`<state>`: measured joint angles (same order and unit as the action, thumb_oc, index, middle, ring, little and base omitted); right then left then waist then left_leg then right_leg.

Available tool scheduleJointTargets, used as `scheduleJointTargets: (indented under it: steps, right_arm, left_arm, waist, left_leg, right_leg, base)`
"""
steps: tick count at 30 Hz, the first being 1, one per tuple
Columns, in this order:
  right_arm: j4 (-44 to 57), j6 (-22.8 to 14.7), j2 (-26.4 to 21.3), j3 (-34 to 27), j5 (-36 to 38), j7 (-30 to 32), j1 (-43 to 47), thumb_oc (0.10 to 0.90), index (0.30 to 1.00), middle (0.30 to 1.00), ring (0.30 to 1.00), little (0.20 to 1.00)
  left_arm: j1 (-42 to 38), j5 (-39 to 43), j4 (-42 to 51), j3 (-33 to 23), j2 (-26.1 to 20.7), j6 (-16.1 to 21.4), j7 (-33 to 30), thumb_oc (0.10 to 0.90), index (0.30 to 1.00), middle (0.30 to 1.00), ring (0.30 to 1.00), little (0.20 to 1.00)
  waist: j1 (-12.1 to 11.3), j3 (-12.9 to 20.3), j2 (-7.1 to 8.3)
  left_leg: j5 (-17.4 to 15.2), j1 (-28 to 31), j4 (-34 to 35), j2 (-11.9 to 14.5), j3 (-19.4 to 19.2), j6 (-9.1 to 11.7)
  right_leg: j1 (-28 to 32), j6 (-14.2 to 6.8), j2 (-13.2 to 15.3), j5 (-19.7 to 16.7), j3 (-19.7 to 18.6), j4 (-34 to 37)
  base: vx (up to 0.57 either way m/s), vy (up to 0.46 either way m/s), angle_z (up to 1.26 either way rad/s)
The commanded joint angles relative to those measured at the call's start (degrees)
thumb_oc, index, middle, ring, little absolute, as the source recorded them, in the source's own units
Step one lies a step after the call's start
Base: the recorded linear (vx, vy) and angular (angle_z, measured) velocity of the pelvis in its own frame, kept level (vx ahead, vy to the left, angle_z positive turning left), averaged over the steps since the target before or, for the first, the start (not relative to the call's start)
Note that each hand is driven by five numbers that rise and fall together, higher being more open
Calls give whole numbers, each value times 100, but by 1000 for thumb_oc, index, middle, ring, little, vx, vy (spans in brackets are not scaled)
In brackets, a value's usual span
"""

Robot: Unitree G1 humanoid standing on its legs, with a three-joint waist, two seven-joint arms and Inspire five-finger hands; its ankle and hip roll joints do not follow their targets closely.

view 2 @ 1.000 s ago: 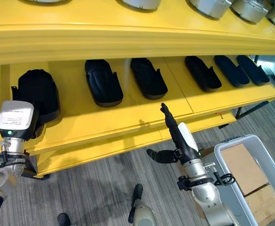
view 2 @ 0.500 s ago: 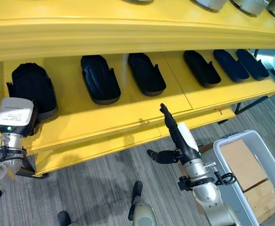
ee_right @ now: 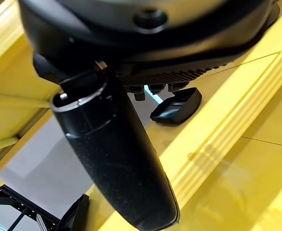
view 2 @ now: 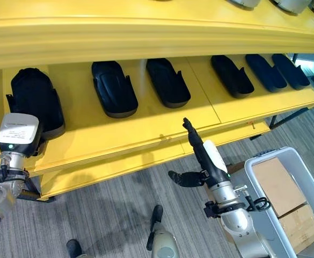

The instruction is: Move parts from the plastic box to the shelf.

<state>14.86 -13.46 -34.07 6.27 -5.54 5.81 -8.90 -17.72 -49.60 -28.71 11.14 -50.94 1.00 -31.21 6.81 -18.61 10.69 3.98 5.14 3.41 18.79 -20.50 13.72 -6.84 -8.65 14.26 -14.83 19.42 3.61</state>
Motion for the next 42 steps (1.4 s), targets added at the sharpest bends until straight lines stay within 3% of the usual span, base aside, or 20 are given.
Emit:
scheduleJointTargets:
  steps: [1,6,13,23,42]
  right_arm:
    - [769,-555,-32,-532,155,265,492,900,1000,1000,1000,1000]
    - [769,-569,-38,-529,171,254,514,900,1000,1000,1000,1000]
    - [750,-517,-16,-692,103,213,438,900,1000,1000,1000,1000]
    - [737,-552,-35,-763,132,132,372,900,1000,1000,1000,1000]
    - [797,-549,-44,-986,92,106,217,900,1000,1000,1000,1000]
  left_arm:
    - [-38,227,-501,114,-658,-26,484,900,1000,1000,1000,1000]
    - [28,123,-587,196,-824,47,558,900,1000,1000,1000,1000]
    - [377,68,202,-116,-1307,292,927,900,1000,1000,1000,1000]
    - [339,-127,-22,136,-1862,476,1125,900,1000,1000,1000,1000]
    - [230,-253,-163,279,-2117,549,1238,900,1000,1000,1000,1000]
  waist:
    - [29,-80,452]
    - [18,-73,413]
    - [-57,-81,312]
    - [-45,-22,197]
    - [-12,44,120]
  left_leg:
    - [-209,-131,-339,-58,-97,-344]
    - [-206,-120,-336,-73,-90,-345]
    - [-209,-124,-320,-90,-36,-350]
    - [-215,-97,-293,-130,-27,-358]
    - [-202,-83,-245,-168,-14,-373]
  right_leg:
    - [320,-635,880,432,85,-812]
    - [330,-635,878,433,99,-809]
    - [380,-635,902,437,138,-798]
    - [418,-635,931,425,187,-796]
    - [443,-635,956,416,216,-768]
  base:
    - [0,0,0]
    - [0,0,0]
    - [0,0,0]
    - [0,0,0]
    - [0,0,0]
